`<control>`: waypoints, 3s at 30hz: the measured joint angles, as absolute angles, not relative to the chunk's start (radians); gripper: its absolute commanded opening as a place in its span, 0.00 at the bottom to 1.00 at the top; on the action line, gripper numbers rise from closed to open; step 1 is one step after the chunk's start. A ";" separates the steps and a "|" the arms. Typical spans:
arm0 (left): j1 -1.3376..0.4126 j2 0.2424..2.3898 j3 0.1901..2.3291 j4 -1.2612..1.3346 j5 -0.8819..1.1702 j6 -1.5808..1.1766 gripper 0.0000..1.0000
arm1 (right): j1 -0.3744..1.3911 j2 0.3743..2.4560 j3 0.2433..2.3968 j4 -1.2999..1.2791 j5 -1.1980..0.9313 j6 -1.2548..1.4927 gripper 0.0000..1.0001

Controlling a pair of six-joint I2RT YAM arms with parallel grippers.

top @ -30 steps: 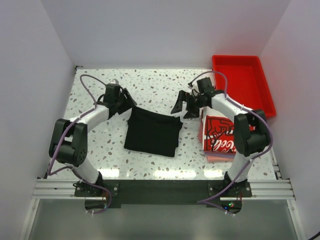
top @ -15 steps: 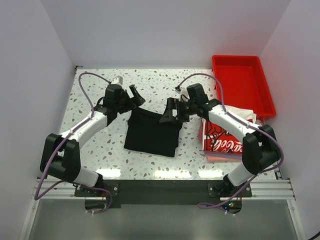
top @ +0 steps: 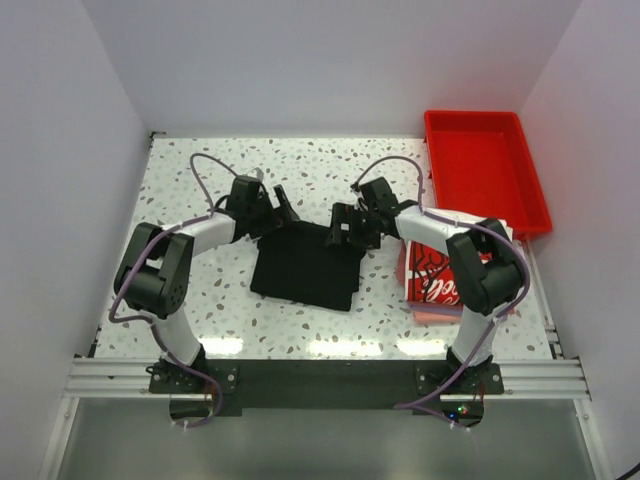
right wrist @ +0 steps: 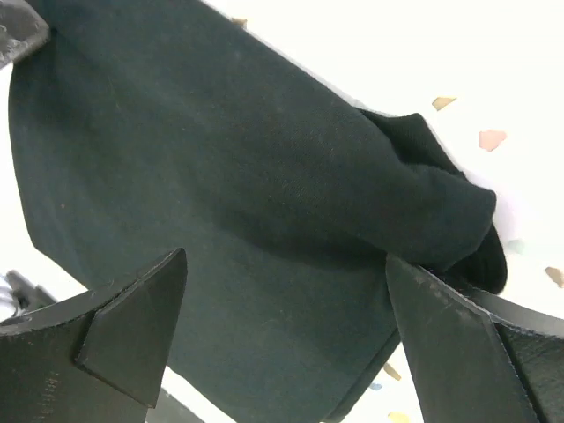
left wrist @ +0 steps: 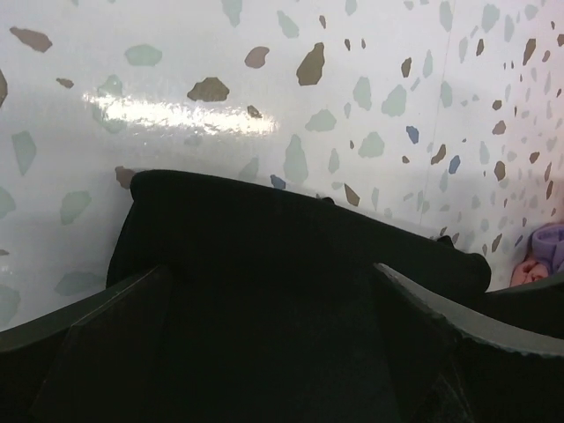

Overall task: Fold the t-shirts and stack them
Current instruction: Fold the tshirt, then neatly place the folded tshirt to the corner

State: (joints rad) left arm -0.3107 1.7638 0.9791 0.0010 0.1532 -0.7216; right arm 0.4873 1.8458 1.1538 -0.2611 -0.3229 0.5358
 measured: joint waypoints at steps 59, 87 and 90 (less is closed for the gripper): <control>-0.308 0.648 0.660 -0.676 -0.354 -0.882 1.00 | 0.720 1.736 0.998 -0.271 0.147 0.661 0.19; -0.308 0.655 0.660 -0.679 -0.371 -0.881 1.00 | 0.789 1.397 1.288 -0.989 0.589 0.389 0.00; -0.308 0.655 0.660 -0.679 -0.371 -0.881 1.00 | 0.789 1.393 1.311 -1.061 0.631 0.380 0.00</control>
